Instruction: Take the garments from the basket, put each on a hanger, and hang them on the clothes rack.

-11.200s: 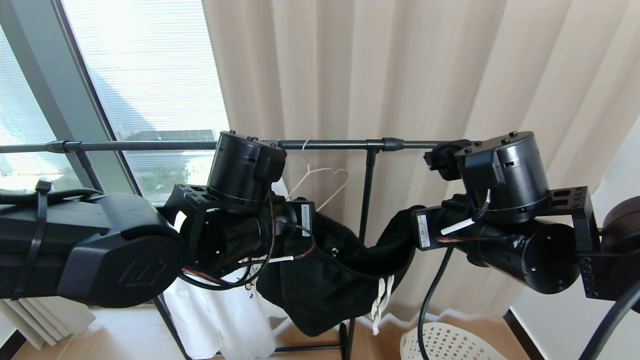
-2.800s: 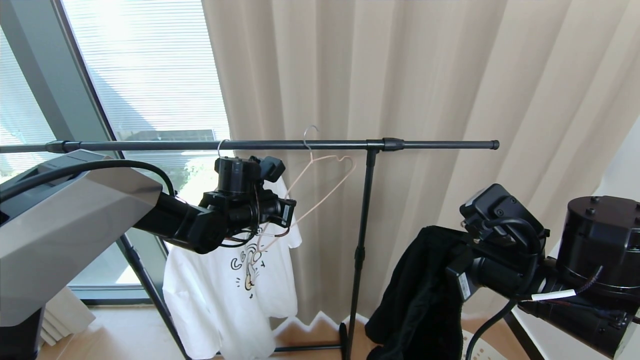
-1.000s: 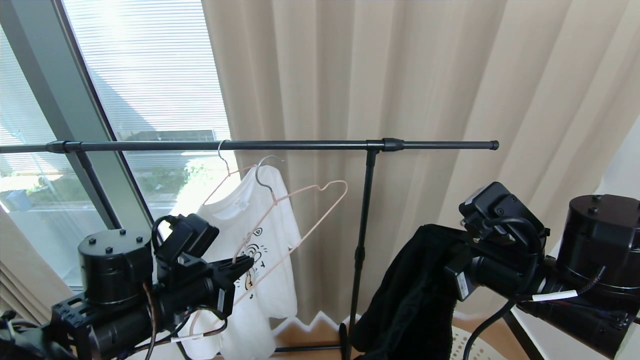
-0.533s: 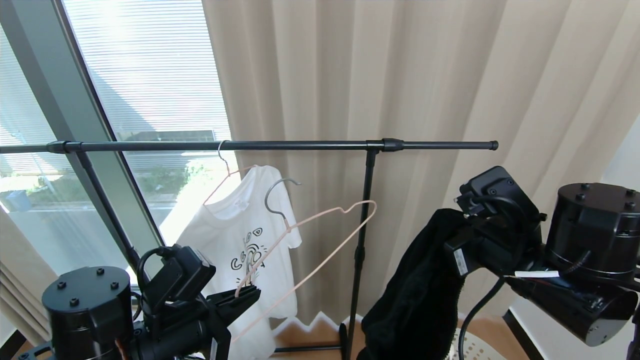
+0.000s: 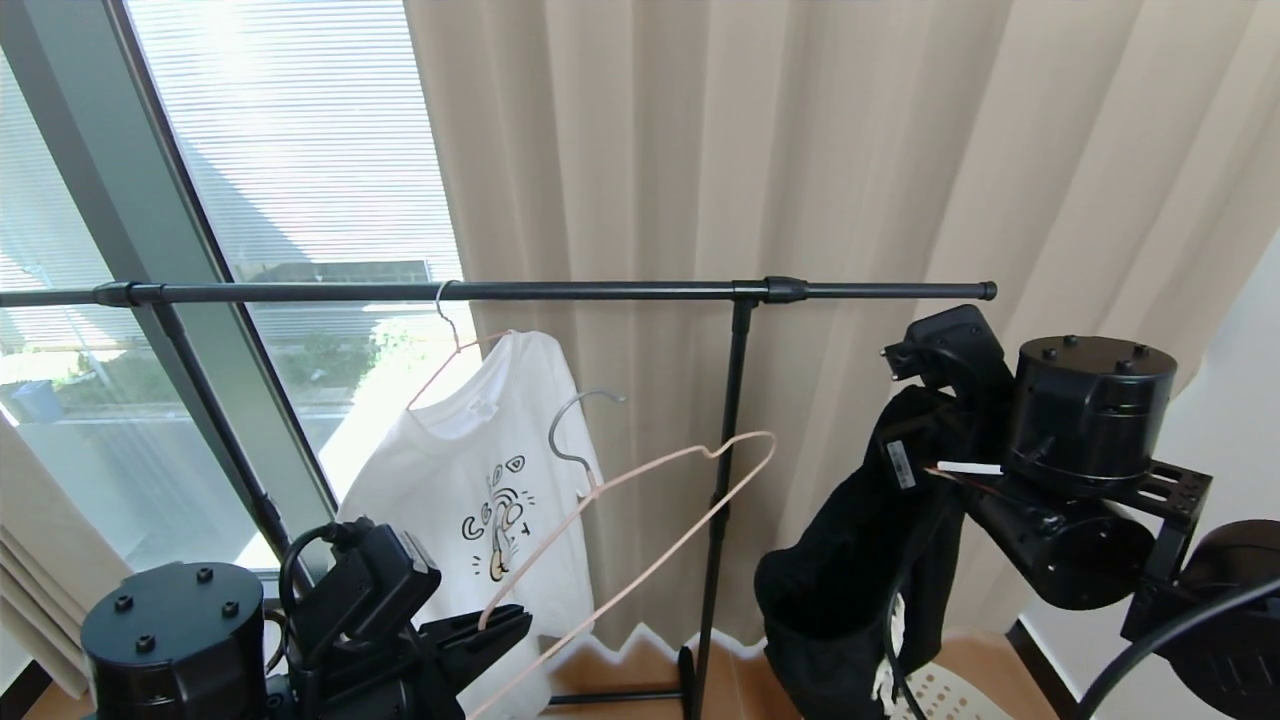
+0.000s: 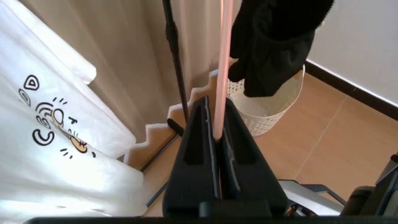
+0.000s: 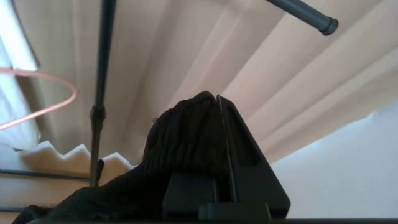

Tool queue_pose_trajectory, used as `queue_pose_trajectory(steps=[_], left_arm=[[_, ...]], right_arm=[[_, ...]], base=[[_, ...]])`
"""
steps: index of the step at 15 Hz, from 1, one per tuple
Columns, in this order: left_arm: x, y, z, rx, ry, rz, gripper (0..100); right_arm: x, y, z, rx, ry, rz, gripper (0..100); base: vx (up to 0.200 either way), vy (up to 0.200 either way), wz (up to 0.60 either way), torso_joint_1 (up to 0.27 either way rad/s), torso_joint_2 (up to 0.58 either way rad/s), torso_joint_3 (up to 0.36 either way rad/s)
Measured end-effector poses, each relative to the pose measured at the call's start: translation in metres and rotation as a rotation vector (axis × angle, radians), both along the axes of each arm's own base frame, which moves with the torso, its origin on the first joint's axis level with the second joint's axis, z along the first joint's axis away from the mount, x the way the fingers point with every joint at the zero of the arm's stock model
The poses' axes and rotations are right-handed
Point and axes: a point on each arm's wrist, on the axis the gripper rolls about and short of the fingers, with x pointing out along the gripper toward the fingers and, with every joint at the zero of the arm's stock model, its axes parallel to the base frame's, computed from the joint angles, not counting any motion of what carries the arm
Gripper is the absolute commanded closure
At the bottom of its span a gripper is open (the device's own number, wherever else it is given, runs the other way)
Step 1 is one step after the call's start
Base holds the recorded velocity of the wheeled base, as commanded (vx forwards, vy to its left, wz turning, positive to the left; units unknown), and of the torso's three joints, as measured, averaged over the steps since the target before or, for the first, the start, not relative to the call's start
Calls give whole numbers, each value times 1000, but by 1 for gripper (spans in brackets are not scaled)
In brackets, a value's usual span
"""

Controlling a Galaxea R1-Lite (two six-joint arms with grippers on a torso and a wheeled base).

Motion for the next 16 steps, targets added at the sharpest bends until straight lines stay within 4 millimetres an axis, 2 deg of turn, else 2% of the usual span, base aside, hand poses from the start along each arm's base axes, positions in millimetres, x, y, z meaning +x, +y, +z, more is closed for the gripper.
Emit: queue_pose_trajectory(steps=[5, 9, 16], left_arm=[[-5, -1, -3, 10, 14, -22, 100], [-9, -5, -4, 11, 16, -50, 100], [-16, -14, -5, 18, 22, -110, 100]], right_arm=[[25, -6, -13, -23, 17, -97, 100], [32, -4, -18, -31, 26, -112, 100], [24, 13, -23, -47, 31, -94, 100]], base=[[0, 0, 0, 0, 0, 0], [0, 0, 0, 0, 0, 0], [0, 0, 0, 0, 0, 0]])
